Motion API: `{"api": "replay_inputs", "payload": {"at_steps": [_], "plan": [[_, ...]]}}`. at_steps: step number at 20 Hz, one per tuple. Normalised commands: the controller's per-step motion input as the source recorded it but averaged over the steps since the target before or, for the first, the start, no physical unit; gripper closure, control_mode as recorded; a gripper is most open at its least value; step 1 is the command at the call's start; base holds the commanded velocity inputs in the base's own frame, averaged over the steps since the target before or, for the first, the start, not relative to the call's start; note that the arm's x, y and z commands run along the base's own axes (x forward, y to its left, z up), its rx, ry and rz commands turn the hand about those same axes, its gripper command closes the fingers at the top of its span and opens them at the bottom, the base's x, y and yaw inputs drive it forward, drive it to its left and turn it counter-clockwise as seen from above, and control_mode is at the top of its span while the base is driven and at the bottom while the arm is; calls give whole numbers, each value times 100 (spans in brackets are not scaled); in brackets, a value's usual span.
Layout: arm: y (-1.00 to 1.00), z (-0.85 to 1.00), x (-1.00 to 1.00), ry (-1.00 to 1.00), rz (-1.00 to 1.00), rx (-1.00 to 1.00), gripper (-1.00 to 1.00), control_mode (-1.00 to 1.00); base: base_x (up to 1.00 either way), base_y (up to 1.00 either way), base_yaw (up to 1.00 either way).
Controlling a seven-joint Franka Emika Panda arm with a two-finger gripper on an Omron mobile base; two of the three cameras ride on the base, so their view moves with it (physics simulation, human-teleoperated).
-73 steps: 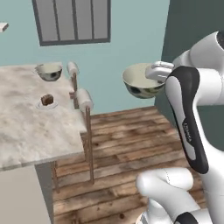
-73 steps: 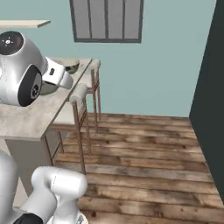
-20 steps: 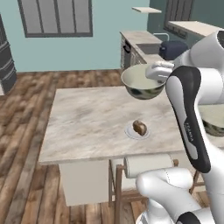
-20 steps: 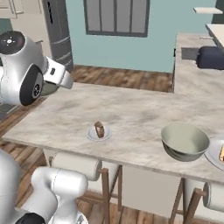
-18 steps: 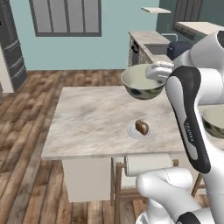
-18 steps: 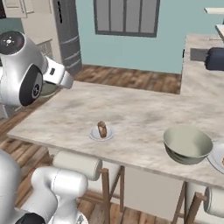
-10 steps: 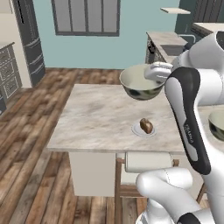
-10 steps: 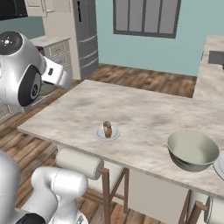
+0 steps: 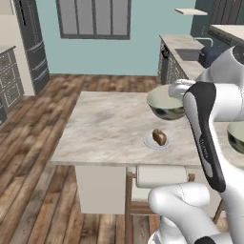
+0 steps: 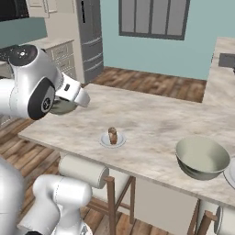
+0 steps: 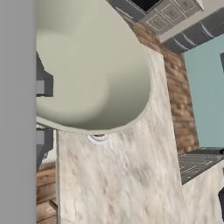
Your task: Take the smaller bowl and place it next to the appetizer plate on the dining counter , and place the larger bowl next to the plate with cooked food.
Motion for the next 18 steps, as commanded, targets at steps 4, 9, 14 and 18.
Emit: {"api": "replay_inputs", "payload": {"at_steps": [4, 9, 14, 18], "plan": [[-84, -57, 0, 0, -45, -8, 100, -100, 0, 0, 0], [-82, -40, -7, 0, -38, -2, 100, -100, 0, 0, 0], [-55, 0, -18, 2, -13, 22, 100, -100, 0, 0, 0], [-28, -5, -3, 2, 0, 30, 100, -100, 0, 0, 0]]}}
